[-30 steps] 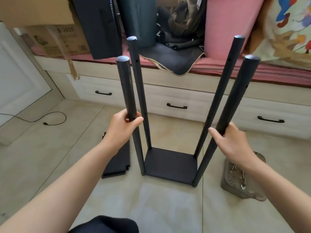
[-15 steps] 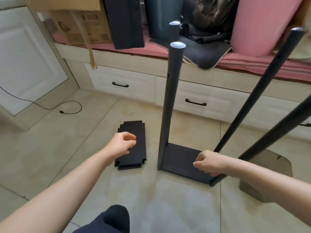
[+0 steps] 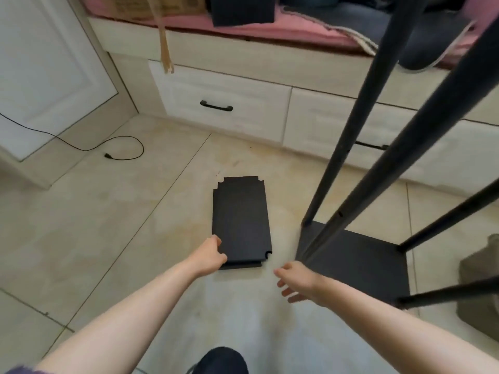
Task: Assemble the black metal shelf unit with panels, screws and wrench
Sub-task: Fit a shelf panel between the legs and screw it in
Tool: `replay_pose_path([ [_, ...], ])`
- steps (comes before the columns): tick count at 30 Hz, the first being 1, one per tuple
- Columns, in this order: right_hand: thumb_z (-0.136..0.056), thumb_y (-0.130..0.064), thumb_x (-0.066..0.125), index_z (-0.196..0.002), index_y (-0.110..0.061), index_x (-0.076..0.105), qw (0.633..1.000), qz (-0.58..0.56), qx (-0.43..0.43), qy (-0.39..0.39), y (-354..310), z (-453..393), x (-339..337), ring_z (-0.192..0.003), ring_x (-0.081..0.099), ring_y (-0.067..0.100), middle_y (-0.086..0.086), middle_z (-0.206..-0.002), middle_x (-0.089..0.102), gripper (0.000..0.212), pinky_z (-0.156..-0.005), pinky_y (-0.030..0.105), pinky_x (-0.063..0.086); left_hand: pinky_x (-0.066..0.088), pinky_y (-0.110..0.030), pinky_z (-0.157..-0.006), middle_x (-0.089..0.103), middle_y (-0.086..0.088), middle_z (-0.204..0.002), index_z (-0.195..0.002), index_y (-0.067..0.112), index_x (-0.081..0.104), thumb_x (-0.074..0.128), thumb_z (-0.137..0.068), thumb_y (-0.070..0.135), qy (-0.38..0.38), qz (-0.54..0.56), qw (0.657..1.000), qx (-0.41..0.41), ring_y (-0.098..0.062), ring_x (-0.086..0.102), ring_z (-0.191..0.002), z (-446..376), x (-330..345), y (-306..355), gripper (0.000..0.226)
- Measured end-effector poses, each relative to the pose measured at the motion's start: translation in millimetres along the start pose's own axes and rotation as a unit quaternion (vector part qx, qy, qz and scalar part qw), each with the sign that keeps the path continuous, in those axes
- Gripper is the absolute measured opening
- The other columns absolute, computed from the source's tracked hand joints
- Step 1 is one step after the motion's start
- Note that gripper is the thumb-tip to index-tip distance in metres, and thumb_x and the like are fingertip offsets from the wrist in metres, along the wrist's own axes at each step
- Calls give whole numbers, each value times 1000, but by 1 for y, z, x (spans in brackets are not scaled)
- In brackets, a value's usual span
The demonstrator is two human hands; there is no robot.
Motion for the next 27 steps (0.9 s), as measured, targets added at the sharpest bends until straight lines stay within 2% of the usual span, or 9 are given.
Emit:
replay_pose_path([
  [4, -104, -36, 44, -132, -7, 43, 988, -151, 39, 11, -6, -36, 16, -103, 63, 25, 9, -122, 56, 41, -85, 35, 57, 38, -32, -107, 45, -16, -151, -150, 1, 36, 54, -98, 12, 32, 35, 999, -22, -32, 45, -137, -32, -1, -7, 56],
  [9, -102, -28, 51, -125, -7, 46, 948, -304, 85, 31, -9, -68, 26, -101, 63, 31, 13, -125, 55, 31, -81, 37, 57, 47, -37, -102, 58, -14, -132, -146, 5, 36, 58, -93, 12, 31, 135, 988, -66, -34, 57, -121, -50, 18, -15, 58],
  [13, -100, -22, 56, -128, -8, 51, 927, -358, 111, 32, -8, -82, 35, -92, 63, 30, 11, -119, 55, 32, -75, 36, 57, 44, -40, -108, 53, -10, -139, -153, 7, 25, 62, -92, 14, 33, 186, 978, -89, -32, 52, -125, -57, 31, -18, 71],
  [16, -98, -20, 60, -132, -8, 49, 916, -383, 112, 34, -9, -88, 37, -99, 65, 31, 15, -124, 54, 38, -72, 36, 57, 43, -31, -97, 51, -8, -136, -152, 7, 25, 63, -92, 10, 45, 240, 964, -105, -25, 50, -115, -58, 36, -18, 71],
  [18, -96, -18, 62, -131, -5, 51, 910, -398, 105, 41, -11, -92, 36, -92, 64, 30, 16, -126, 55, 38, -70, 36, 56, 41, -31, -93, 51, -7, -135, -150, 7, 27, 64, -92, 9, 52, 278, 952, -115, -25, 49, -114, -57, 40, -14, 69],
  [20, -95, -14, 64, -129, -3, 51, 898, -424, 97, 71, -10, -95, 34, -84, 61, 28, 17, -118, 60, 38, -72, 36, 53, 38, -31, -89, 49, -5, -128, -145, 7, 32, 65, -91, 10, 68, 306, 941, -125, -24, 48, -109, -55, 46, -9, 62],
  [22, -94, -11, 65, -127, -2, 50, 882, -451, 88, 100, -8, -97, 33, -82, 60, 28, 16, -106, 62, 38, -74, 39, 52, 44, -34, -93, 49, -10, -133, -140, 7, 35, 66, -91, 13, 96, 321, 933, -131, -27, 50, -112, -53, 51, -5, 58],
  [25, -94, -6, 63, -115, -3, 54, 870, -479, 68, 95, -9, -90, 29, -91, 65, 30, 14, -98, 65, 24, -83, 43, 54, 50, -46, -102, 53, -16, -132, -140, 6, 36, 67, -92, 14, 103, 368, 912, -148, -34, 57, -116, -53, 53, -5, 58],
  [27, -95, -3, 60, -105, -3, 55, 863, -498, 47, 75, -13, -80, 24, -93, 67, 32, 15, -98, 66, 11, -83, 43, 54, 57, -40, -88, 60, -14, -116, -137, 3, 43, 69, -94, 12, 75, 430, 884, -167, -28, 63, -96, -50, 48, -7, 51],
])
Point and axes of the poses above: each hand's wrist, its own z-axis away from the middle knuckle, its own x-axis out of the palm, y = z × x, the point moved 2 cm from there along -z, towards the middle knuckle
